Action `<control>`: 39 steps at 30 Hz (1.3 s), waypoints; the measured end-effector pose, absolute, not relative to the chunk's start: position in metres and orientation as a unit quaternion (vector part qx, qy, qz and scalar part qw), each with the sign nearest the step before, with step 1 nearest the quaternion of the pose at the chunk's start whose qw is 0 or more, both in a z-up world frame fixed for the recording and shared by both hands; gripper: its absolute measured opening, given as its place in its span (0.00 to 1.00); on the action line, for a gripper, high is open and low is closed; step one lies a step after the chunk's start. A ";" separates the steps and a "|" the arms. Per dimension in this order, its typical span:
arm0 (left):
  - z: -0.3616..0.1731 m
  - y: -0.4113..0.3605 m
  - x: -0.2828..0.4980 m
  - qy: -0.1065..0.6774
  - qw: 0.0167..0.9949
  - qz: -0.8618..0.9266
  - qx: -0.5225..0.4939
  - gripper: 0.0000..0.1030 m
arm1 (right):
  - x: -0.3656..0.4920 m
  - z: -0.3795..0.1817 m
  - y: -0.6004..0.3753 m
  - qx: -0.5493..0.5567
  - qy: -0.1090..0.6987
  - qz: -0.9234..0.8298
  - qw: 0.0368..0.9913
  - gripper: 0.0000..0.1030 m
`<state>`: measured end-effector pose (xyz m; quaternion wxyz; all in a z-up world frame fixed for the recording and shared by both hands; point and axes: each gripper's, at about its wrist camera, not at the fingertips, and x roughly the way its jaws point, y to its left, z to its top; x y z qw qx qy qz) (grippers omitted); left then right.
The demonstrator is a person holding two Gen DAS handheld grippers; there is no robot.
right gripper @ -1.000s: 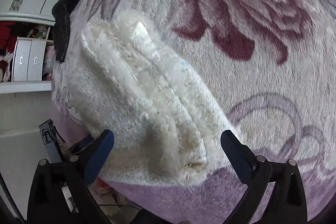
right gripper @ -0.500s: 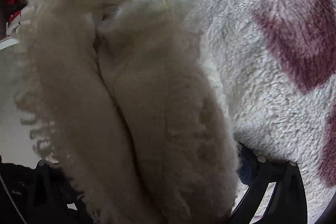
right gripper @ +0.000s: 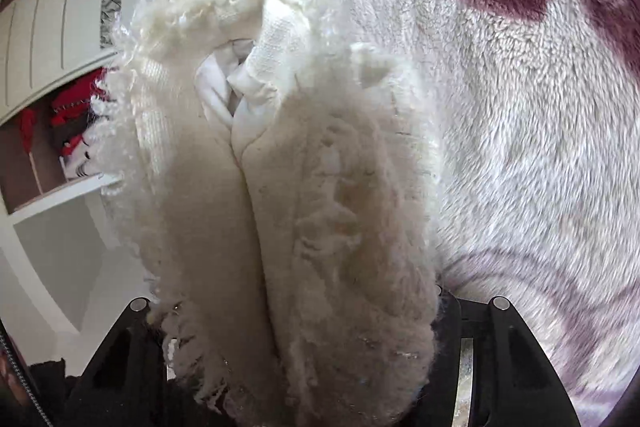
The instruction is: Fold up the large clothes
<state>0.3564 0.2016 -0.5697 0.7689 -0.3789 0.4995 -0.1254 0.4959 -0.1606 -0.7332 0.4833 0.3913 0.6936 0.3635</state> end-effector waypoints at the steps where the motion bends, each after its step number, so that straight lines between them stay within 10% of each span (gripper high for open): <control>1: -0.560 0.197 0.364 0.498 0.772 -0.129 -0.372 0.67 | 0.497 -0.728 -0.166 0.405 0.687 0.360 0.484 0.55; 18: -0.438 0.064 0.641 0.475 0.794 -0.252 -0.282 0.67 | 0.742 -0.591 -0.309 0.449 0.577 0.315 0.605 0.55; 34: -0.538 -0.011 0.799 0.551 0.761 -0.253 -0.232 0.72 | 0.909 -0.721 -0.394 0.456 0.609 0.237 0.605 0.56; 39: -0.513 -0.011 0.789 0.561 0.769 -0.224 -0.209 0.72 | 0.878 -0.703 -0.377 0.388 0.642 0.202 0.629 0.78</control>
